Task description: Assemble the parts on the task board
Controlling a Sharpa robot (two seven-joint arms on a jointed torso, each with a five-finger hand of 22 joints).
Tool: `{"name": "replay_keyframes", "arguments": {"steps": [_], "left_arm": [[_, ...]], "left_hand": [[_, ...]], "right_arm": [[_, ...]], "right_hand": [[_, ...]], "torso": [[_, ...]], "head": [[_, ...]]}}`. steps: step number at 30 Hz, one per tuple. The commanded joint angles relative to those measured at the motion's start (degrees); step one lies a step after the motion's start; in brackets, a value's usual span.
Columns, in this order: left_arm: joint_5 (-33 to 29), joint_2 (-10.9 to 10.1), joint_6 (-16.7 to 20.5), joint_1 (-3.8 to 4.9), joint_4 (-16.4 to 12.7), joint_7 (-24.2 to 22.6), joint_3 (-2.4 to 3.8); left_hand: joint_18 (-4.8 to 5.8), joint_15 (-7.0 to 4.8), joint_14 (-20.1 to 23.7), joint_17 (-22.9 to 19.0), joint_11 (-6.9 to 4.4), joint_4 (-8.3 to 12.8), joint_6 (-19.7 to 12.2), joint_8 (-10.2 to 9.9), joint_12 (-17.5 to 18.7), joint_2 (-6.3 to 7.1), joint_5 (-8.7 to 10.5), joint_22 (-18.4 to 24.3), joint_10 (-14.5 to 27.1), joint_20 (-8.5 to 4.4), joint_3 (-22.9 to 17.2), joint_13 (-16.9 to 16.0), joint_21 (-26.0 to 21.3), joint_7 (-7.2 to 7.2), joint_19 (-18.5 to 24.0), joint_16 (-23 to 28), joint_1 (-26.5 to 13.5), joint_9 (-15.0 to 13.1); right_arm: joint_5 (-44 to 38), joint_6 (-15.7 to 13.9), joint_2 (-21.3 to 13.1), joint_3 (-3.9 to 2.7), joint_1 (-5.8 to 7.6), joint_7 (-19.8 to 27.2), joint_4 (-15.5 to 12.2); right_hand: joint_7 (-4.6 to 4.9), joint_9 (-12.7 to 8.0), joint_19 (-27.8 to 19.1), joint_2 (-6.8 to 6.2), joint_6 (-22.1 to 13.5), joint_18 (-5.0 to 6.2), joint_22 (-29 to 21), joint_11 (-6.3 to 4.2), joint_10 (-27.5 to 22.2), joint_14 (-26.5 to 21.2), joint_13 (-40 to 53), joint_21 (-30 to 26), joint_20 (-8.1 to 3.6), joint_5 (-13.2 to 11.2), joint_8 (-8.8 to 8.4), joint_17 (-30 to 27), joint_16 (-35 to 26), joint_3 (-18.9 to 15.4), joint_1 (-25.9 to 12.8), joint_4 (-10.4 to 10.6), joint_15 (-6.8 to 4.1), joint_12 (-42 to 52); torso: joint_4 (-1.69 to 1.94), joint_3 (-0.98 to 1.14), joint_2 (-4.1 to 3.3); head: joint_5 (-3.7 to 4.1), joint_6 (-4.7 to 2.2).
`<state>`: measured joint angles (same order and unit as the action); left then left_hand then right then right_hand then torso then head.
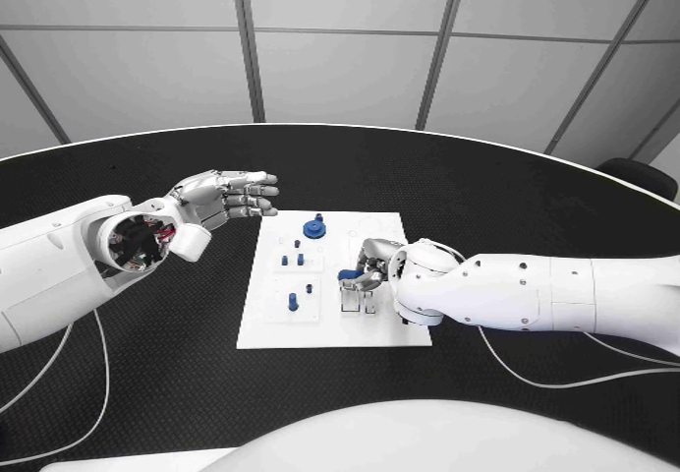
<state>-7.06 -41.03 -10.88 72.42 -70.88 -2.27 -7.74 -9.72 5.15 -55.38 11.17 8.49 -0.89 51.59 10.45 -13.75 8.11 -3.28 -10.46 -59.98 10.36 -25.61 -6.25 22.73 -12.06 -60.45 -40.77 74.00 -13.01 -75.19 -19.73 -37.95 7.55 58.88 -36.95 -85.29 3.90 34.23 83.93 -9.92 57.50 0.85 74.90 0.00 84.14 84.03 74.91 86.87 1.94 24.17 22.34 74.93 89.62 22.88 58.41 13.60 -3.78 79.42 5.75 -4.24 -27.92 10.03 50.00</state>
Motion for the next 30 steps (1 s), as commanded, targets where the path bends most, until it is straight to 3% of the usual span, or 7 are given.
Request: {"name": "replay_keyframes", "arguments": {"steps": [1, 24, 30], "left_arm": [[0.0, 0.0, -0.1, 0.0, 0.0, 0.1, 0.0], [0.0, 0.1, -0.3, -0.01, 0.0, 0.2, 0.0], [0.0, 0.0, -0.3, -0.01, 0.0, 0.2, 0.0]], "left_hand": [[-0.65, 0.04, 0.4, 0.1, 0.01, -0.5, -0.5, -0.2, -0.3, 0.02, 0.25, 0.0, 0.4, 0.07, 0.0, 0.1, -0.2, 0.0, -0.3, 0.2, -0.4, 0.1], [-0.65, 0.06, 0.5, 0.1, 0.02, -0.6, -0.6, -0.2, -0.3, 0.02, 0.25, 0.1, 0.4, 0.09, 0.1, 0.1, -0.2, -0.01, -0.3, 0.2, -0.4, 0.1], [-0.65, 0.06, 0.5, 0.1, 0.02, -0.6, -0.6, -0.2, -0.3, 0.02, 0.25, 0.1, 0.4, 0.09, 0.1, 0.1, -0.2, -0.01, -0.3, 0.2, -0.4, 0.1]], "right_arm": [[0.0, 0.3, 0.1, 0.01, -0.03, 0.0, 0.1], [0.0, 3.2, -0.1, 0.13, -0.56, -0.2, -0.1], [0.0, 3.3, 0.0, 0.15, -0.59, -0.1, -0.1]], "right_hand": [[-0.01, 0.1, 5.7, 0.44, 0.1, -0.32, 14.4, -0.44, 1.1, 6.0, 10.1, 0.3, -0.4, 0.3, 0.16, 15.1, 0.4, 0.4, 0.1, 0.0, -0.47, 0.2], [0.03, 0.0, 5.7, 0.57, 0.0, -0.31, 14.4, -0.41, 1.0, 6.0, 10.0, 0.2, -0.42, 0.2, 0.19, 15.1, 0.4, 0.6, -0.1, 0.0, -0.46, 0.0], [0.12, 0.1, 5.7, 0.01, -0.1, -0.3, 14.3, -0.3, 1.0, 6.0, 10.0, 0.1, -0.4, -1.6, 0.42, 15.1, 0.4, 0.5, -1.9, 0.6, -0.37, -0.1]], "torso": [[-0.01, 0.01, -0.02], [0.0, -0.01, 0.0], [0.02, 0.02, -0.03]], "head": [[0.0, 0.0], [0.12, 0.0], [0.09, 0.0]]}}
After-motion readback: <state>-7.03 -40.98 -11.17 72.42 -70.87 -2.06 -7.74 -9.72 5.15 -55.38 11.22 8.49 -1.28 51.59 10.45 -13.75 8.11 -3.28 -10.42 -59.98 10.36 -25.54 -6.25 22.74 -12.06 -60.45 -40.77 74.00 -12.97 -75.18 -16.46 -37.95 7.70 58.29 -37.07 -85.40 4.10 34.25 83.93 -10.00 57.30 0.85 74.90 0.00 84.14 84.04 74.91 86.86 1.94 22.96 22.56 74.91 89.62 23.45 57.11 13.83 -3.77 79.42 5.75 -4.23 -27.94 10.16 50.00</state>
